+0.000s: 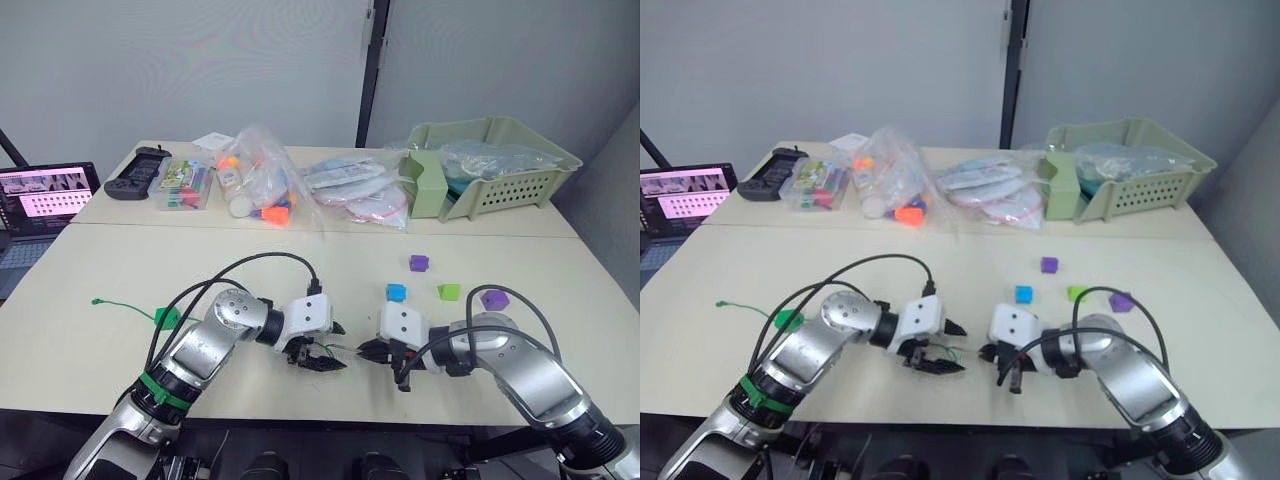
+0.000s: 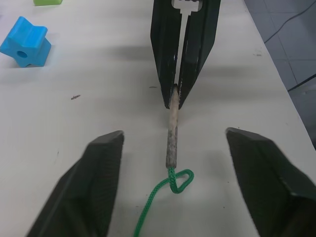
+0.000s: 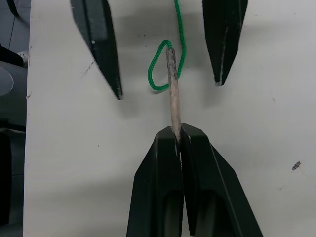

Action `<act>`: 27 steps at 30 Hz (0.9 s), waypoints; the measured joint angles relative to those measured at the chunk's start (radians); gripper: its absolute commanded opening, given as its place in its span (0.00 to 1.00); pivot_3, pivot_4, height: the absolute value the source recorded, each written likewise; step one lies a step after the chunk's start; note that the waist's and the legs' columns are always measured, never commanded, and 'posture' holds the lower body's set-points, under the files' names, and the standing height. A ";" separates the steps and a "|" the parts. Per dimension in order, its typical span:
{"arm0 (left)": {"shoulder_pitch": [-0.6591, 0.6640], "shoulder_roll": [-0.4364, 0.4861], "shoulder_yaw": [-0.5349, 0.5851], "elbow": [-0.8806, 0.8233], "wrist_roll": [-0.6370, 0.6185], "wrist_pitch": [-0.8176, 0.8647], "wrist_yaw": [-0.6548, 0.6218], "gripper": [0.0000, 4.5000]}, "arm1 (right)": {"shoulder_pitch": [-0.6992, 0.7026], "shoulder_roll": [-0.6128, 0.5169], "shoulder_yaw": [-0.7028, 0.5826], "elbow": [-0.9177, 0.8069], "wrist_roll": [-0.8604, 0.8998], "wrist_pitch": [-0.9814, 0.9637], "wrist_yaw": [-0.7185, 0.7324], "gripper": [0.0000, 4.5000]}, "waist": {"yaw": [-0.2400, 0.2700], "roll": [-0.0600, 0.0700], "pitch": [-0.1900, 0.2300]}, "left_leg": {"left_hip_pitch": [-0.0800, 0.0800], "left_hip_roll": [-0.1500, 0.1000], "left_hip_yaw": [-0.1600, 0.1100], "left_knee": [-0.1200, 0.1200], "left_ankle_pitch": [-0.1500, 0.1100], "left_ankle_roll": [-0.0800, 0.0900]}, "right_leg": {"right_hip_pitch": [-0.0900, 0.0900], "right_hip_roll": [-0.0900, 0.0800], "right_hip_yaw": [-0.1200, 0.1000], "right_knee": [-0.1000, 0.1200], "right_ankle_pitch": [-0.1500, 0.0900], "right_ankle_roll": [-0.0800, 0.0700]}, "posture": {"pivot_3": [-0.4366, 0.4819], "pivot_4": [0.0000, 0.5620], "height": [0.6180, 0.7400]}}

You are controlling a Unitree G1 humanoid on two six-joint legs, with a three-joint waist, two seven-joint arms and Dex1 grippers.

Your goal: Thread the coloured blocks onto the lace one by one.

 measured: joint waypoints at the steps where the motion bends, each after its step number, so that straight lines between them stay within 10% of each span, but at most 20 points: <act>1: -0.001 -0.001 0.000 0.000 0.001 0.002 0.003 0.43 | 0.000 0.000 0.000 0.000 0.000 0.000 0.000 0.00 | 0.000 0.000 0.000 | 0.000 0.000 0.000 0.000 0.000 0.000 | 0.000 0.000 0.000 0.000 0.000 0.000 | 0.48 0.27 1.00; 7: -0.002 -0.004 0.000 0.000 0.000 0.016 0.004 0.01 | 0.000 0.000 0.000 0.000 0.000 0.001 -0.001 0.00 | 0.000 0.000 0.000 | 0.000 0.000 0.000 0.000 0.000 0.000 | 0.000 0.000 0.000 0.000 0.000 0.000 | 0.48 0.27 1.00; 18: -0.005 -0.003 -0.003 0.000 0.002 0.013 -0.004 0.01 | 0.000 0.000 0.000 -0.002 0.001 0.006 -0.010 0.00 | 0.000 0.000 0.000 | 0.000 0.000 0.000 0.000 0.000 0.000 | 0.000 0.000 0.000 0.000 0.000 0.000 | 0.48 0.27 1.00; 27: -0.007 -0.002 -0.003 0.000 0.000 0.005 -0.015 0.00 | 0.121 0.040 -0.113 -0.136 0.071 0.119 -0.123 0.67 | 0.003 0.000 0.000 | -0.001 0.000 -0.001 0.000 0.000 0.000 | 0.000 0.000 0.000 0.000 0.000 0.000 | 0.48 0.27 1.00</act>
